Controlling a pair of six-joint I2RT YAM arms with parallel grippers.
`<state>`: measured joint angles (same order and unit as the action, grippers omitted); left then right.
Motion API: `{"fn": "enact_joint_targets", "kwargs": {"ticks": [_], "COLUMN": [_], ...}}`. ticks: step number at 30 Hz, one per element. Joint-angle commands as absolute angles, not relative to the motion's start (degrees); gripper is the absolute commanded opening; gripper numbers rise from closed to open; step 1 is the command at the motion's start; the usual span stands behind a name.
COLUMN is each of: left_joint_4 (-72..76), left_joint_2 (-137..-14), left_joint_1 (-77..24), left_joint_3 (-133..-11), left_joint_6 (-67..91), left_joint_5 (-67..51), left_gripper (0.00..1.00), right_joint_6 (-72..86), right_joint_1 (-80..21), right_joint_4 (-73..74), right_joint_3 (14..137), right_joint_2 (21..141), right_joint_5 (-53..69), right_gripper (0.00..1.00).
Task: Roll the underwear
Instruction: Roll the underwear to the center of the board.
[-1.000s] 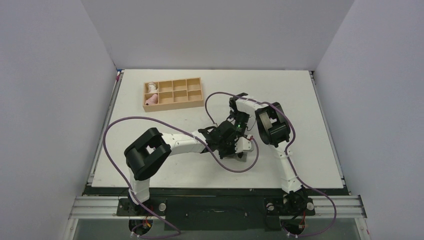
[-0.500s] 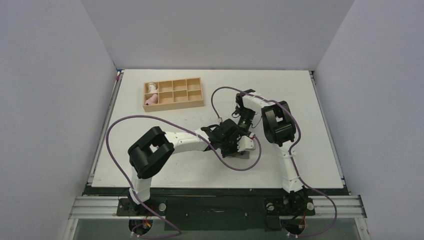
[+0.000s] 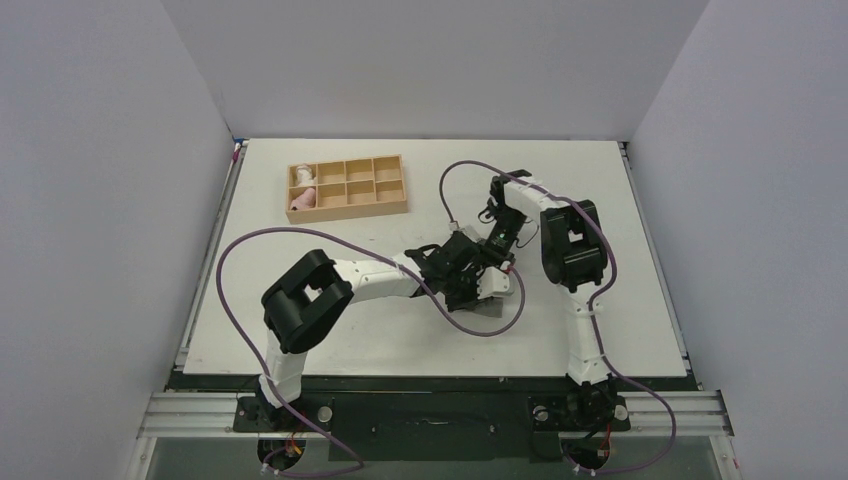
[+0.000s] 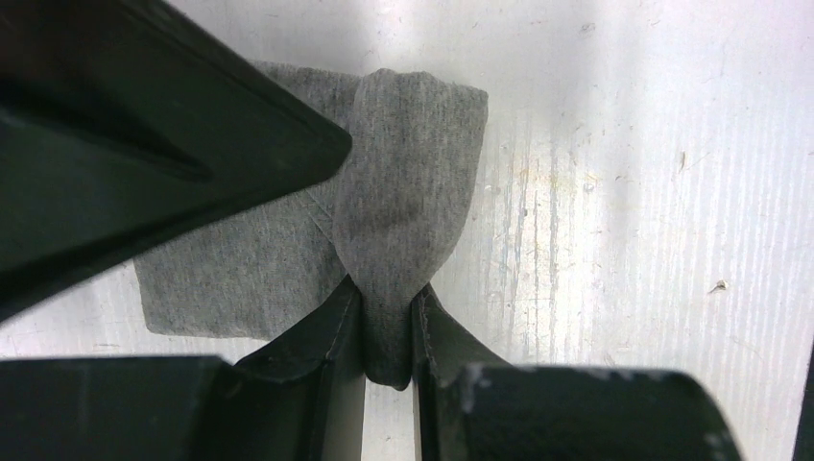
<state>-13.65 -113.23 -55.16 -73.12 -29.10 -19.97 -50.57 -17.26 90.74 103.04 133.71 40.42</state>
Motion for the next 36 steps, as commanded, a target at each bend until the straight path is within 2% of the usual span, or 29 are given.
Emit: {"fn": "enact_joint_targets", "kwargs": {"ticks": [1,7,13,27,36], "left_joint_4": [-21.4,-23.5,-30.6,-50.1,-62.8], "left_joint_2": [-117.6,-119.3,-124.4,-138.9,-149.7], "left_joint_1": [-54.5,-53.3,-50.2,-44.3,-42.7], "left_joint_3": [-72.5,-74.2,-80.8,-100.3,-115.8], "left_joint_6": [-28.6,-27.1,-24.4,-20.2,-20.1], "left_joint_5": [-20.1,-21.4,-27.7,-43.7,-49.2], "left_gripper": [0.0,0.0,0.0,0.0,0.0], "right_joint_6": [-52.2,-51.9,-50.6,-33.4,-35.7], "right_joint_1": [-15.4,-11.7,-4.7,-0.9,-4.7], "right_joint_4": [90.0,90.0,89.1,59.0,52.0], "right_joint_3": [103.3,102.8,100.8,75.3,62.0], "right_joint_2": [127.7,124.0,118.8,95.3,80.7], "right_joint_5": [40.3,41.0,44.3,40.7,37.3], "right_gripper": [0.49,0.51,0.55,0.55,0.56]}}
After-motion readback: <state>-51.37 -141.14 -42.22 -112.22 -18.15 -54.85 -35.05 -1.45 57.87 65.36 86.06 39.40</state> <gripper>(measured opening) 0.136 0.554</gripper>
